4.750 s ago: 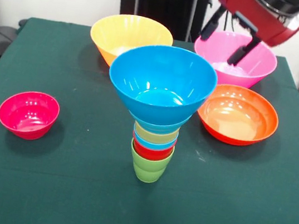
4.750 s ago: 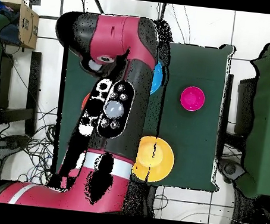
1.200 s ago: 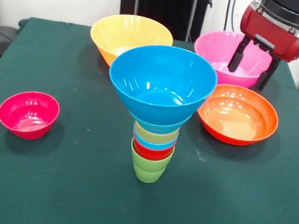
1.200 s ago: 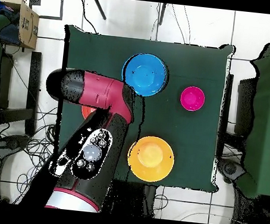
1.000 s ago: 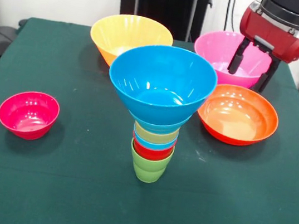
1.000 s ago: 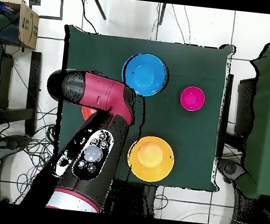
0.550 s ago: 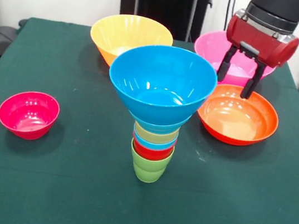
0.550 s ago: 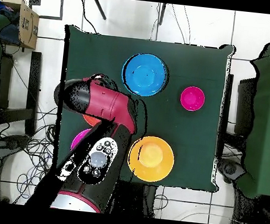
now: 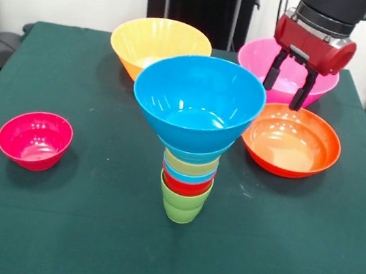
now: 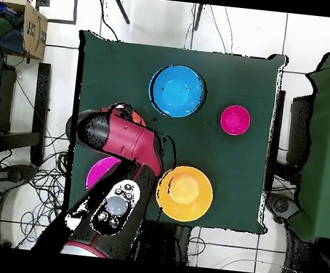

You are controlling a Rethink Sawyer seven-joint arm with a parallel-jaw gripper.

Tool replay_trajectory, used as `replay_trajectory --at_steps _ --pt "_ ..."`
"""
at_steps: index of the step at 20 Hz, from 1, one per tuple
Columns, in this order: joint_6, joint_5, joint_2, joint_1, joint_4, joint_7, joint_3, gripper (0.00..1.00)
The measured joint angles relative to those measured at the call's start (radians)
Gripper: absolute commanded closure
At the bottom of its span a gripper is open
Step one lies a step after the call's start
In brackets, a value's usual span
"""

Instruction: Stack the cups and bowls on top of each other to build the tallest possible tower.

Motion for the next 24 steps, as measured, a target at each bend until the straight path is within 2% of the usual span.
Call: replay_trajectory --at_steps 6,11,21,24 --pt "-0.020 0.028 0.000 0.027 0.047 0.035 -0.001 0.00" --pt "-0.091 0.048 0.003 0.058 0.094 0.068 -0.002 0.00" --pt "-0.108 0.075 0.043 0.143 0.082 0.102 -0.020 0.00" --pt "-0.108 0.089 0.072 0.176 0.049 0.108 -0.036 0.00"
